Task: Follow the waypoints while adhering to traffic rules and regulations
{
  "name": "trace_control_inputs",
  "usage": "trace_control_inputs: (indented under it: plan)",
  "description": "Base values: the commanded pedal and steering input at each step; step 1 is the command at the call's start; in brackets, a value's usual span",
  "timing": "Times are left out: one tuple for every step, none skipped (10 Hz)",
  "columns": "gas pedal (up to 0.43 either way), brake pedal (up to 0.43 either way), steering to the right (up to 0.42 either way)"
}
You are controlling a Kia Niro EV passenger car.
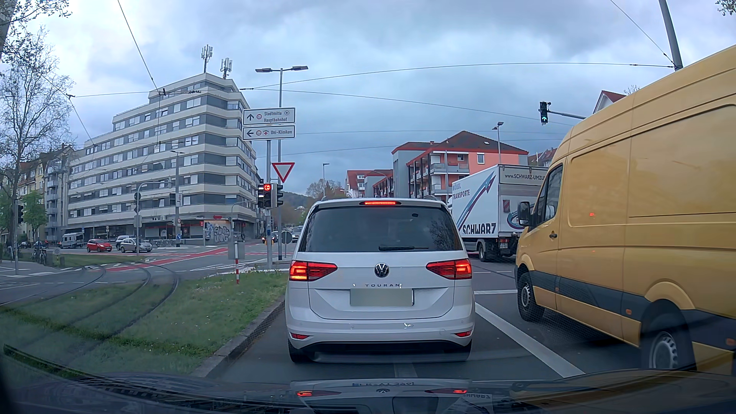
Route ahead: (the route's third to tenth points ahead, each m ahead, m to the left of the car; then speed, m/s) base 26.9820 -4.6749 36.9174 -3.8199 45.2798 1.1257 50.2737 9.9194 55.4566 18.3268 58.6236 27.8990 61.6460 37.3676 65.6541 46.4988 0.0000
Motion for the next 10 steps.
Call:
trace_control_inputs:
  plan:
    - [0.000,0.244,-0.025]
    - [0.000,0.244,-0.025]
    - [0.000,0.244,-0.026]
    - [0.000,0.238,-0.025]
    - [0.000,0.244,-0.026]
    - [0.000,0.244,-0.025]
    - [0.000,0.244,-0.025]
    - [0.000,0.244,-0.026]
    - [0.000,0.244,-0.025]
    - [0.000,0.244,-0.026]
